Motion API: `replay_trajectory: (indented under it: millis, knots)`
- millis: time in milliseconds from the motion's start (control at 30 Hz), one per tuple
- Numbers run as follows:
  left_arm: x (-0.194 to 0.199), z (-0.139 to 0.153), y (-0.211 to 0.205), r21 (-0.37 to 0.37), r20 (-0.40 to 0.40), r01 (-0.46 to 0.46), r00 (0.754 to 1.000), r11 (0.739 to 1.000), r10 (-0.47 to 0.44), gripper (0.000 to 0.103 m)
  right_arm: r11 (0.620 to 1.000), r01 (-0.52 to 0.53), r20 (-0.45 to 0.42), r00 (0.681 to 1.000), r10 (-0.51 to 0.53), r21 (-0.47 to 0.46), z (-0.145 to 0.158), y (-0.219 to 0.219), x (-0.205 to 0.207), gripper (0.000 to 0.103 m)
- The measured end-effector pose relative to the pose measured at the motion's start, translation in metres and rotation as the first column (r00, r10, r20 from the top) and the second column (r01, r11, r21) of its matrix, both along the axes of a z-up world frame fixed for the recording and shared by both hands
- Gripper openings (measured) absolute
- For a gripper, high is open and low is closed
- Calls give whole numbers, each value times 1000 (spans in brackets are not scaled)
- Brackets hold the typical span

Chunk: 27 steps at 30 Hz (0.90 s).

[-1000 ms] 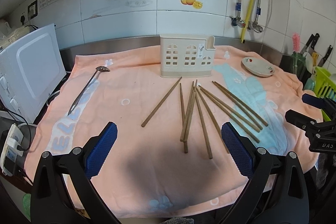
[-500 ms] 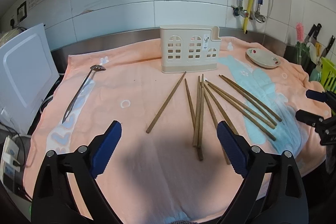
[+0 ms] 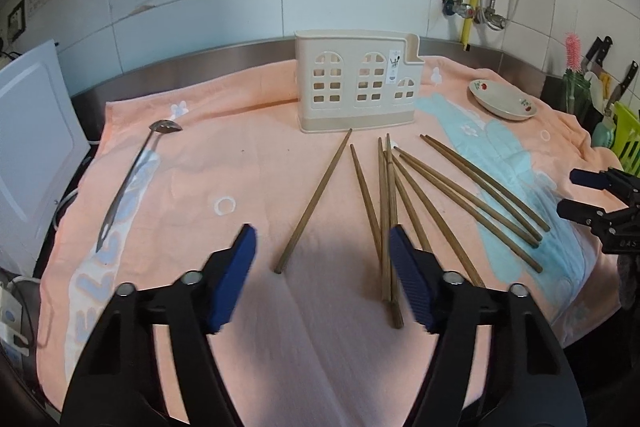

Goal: Organize utensils
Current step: 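Lower the left tool onto one wooden chopstick and close it while the right tool grasps another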

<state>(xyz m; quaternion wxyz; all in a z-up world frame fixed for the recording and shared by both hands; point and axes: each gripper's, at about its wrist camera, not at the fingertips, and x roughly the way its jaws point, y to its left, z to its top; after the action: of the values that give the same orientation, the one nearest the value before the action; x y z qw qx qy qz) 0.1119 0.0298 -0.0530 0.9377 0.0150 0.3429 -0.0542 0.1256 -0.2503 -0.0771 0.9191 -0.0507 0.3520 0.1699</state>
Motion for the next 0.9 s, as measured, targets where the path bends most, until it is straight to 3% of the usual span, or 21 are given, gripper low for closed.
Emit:
replay_trajectory:
  millis: [267,733,900]
  knots:
    - [23,-15,-2,12,-44,45,998,999,-44,54,1000,-4,-39,999,4,-12,-14,-1,20,59]
    - [60,-32,6,-1,-109,77,991,997,-76,54,1000,-19,-117,993,17,-8,-36,3,49,29]
    - [71,-40,3,-16,-137,113,984,993,-114,40,1000,-7,-130,991,8,4,-39,2,53,25]
